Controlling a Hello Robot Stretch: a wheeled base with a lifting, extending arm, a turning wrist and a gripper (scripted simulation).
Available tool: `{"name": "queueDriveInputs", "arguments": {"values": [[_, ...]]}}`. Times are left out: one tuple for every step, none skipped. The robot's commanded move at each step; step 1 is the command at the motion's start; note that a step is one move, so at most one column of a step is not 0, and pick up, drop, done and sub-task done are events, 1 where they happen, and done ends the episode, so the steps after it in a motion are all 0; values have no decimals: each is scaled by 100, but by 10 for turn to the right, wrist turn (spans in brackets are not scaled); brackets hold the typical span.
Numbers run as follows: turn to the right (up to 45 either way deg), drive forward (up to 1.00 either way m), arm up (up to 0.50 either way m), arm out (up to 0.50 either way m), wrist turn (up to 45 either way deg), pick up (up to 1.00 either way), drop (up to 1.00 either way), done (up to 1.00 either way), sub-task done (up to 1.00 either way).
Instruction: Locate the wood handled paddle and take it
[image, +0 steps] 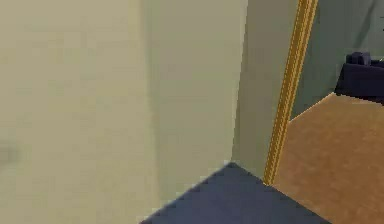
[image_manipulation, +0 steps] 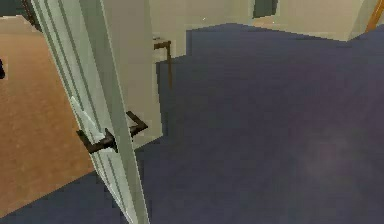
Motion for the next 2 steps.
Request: {"name": "queueDriveInputs", "arguments": {"values": [[180, 0, 0, 0, 0, 0, 0, 0, 0], [0, 85, 0, 0, 0, 0, 0, 0, 0]]}}
